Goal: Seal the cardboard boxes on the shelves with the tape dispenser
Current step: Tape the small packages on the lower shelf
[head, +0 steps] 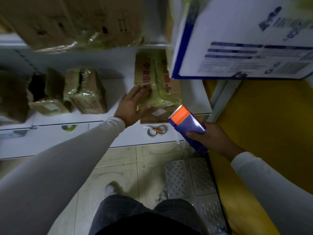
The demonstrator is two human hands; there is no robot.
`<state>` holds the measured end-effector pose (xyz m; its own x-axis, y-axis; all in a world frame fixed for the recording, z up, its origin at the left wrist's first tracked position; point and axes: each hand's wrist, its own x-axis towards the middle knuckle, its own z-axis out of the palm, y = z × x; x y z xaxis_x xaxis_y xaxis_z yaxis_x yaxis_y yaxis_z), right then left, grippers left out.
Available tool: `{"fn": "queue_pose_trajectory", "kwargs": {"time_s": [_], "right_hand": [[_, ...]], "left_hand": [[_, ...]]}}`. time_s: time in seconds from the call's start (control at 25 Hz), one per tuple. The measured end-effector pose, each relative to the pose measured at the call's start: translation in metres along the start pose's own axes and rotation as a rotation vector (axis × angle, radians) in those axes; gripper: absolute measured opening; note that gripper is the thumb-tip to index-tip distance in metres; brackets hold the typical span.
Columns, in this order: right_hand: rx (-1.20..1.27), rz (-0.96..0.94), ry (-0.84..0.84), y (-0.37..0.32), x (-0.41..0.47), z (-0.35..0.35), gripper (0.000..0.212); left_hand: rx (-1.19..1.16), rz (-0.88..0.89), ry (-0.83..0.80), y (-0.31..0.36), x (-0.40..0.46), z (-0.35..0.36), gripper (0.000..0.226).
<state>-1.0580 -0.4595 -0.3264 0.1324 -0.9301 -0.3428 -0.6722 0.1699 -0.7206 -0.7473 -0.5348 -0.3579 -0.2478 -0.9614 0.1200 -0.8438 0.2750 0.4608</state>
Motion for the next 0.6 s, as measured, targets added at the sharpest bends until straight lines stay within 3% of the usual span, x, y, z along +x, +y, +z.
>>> {"fn": "queue_pose_trajectory", "kwargs": {"time_s": [0.24,0.36,0.44,0.6], "right_hand": [[0.005,-0.011,-0.004,-0.071,0.006,0.09,0.034],[0.056,0.035,0.022,-0.106,0.013,0.146,0.039],[0.08,0.056,0.016,-0.124,0.015,0.176,0.028],[0.153,0.119,0.007,-0.148,0.004,0.2,0.039]], "left_hand": [[0.107,-0.25,0.057,-0.125,-0.051,-0.043,0.066],[0.23,-0.216,0.141,-0.181,-0.064,-0.076,0.065],[0.279,-0.214,0.113,-0.205,-0.056,-0.091,0.07],[0.164,-0.447,-0.001,-0.206,-0.024,-0.097,0.093]]}}
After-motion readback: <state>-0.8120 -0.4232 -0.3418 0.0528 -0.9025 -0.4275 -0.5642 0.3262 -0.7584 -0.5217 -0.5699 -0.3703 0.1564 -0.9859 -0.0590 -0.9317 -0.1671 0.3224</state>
